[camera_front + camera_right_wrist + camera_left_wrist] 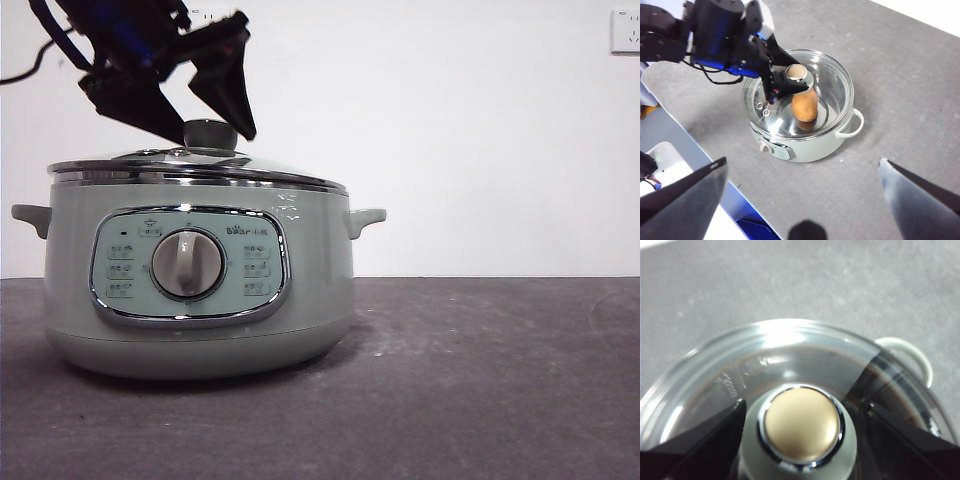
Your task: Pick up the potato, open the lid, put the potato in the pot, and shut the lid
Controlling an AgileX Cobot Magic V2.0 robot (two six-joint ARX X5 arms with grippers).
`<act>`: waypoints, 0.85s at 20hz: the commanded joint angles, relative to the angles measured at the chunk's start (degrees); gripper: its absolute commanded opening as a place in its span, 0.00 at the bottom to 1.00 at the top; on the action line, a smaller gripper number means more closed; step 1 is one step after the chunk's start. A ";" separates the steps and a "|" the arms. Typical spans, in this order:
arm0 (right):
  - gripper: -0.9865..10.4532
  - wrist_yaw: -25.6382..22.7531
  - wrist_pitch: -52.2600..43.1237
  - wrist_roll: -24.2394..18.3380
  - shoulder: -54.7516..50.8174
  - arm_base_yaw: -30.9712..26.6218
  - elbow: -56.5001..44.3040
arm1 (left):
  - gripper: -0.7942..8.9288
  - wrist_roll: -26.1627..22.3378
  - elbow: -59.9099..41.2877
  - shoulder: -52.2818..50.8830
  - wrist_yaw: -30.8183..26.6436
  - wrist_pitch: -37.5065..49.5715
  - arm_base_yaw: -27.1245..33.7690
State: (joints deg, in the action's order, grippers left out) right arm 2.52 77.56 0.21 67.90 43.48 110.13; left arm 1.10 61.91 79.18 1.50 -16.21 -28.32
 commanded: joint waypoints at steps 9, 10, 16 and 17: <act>0.14 -5.84 -1.03 -0.66 -3.85 0.02 -7.23 | 0.24 5.55 -0.68 -24.33 9.88 -9.84 -1.07; 0.10 -7.39 -3.37 -0.42 -5.49 0.02 -10.43 | 0.10 5.55 -0.68 -25.83 10.97 -11.13 -1.31; 0.08 -7.61 -24.79 1.31 -17.18 0.02 -34.01 | 0.07 1.18 -0.72 -28.39 9.03 -14.36 -4.55; 0.08 -7.63 -28.41 1.64 -18.86 0.02 -38.07 | 0.07 1.01 -0.83 -28.39 6.14 -14.53 -5.95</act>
State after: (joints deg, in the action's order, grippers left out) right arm -4.95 50.11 0.89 49.08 43.48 73.69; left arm 3.36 61.80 50.87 7.90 -30.92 -34.11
